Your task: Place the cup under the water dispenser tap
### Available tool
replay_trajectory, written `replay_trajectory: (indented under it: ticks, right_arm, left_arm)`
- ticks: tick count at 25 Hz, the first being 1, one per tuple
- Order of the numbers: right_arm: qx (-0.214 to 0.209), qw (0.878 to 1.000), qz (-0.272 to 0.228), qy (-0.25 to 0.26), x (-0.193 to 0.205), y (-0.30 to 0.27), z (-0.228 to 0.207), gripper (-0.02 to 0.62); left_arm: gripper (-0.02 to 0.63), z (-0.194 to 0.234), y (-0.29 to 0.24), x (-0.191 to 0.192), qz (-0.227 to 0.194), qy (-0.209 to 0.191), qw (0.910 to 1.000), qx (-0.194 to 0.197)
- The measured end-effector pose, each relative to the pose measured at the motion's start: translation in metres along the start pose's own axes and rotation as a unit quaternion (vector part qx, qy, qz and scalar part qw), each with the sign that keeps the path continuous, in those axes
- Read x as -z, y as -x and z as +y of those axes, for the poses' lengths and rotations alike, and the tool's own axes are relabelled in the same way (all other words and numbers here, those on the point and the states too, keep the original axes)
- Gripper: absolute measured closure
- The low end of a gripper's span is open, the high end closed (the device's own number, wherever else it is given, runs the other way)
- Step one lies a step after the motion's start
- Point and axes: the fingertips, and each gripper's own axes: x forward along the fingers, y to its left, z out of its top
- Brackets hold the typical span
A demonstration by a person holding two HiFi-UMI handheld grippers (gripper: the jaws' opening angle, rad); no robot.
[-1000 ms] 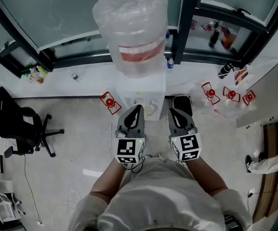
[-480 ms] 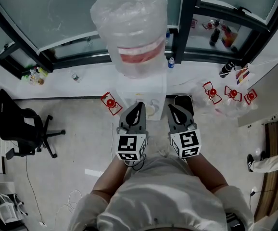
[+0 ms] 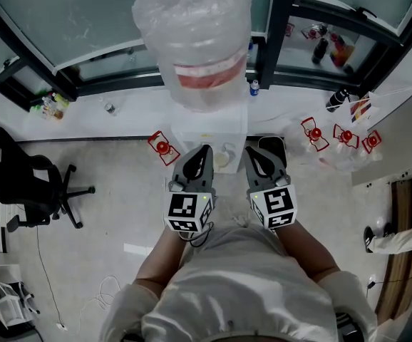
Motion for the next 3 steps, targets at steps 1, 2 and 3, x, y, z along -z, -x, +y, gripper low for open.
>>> replay_trajectory:
  ticks: [1,2,3]
  right_arm:
    - [0.000,1.000,0.001,0.001,0.0000,-0.0008,0.0002,0.569]
    - [-0.001,1.000,0.001,0.001,0.0002,-0.0016,0.0005,0.568]
    - [-0.001,1.000,0.003,0.001,0.0005,-0.0023,0.0008,0.568]
  left_arm:
    - [0.586,0.0010,-0.0005,0.0003,0.001,-0.001,1.0000,-0.001]
    - [0.586,0.0021,-0.0009,0.0006,0.001,-0.001,1.0000,-0.001]
    - [0.586,0.0031,-0.0013,0.0009,0.002,-0.001,1.0000,-0.002]
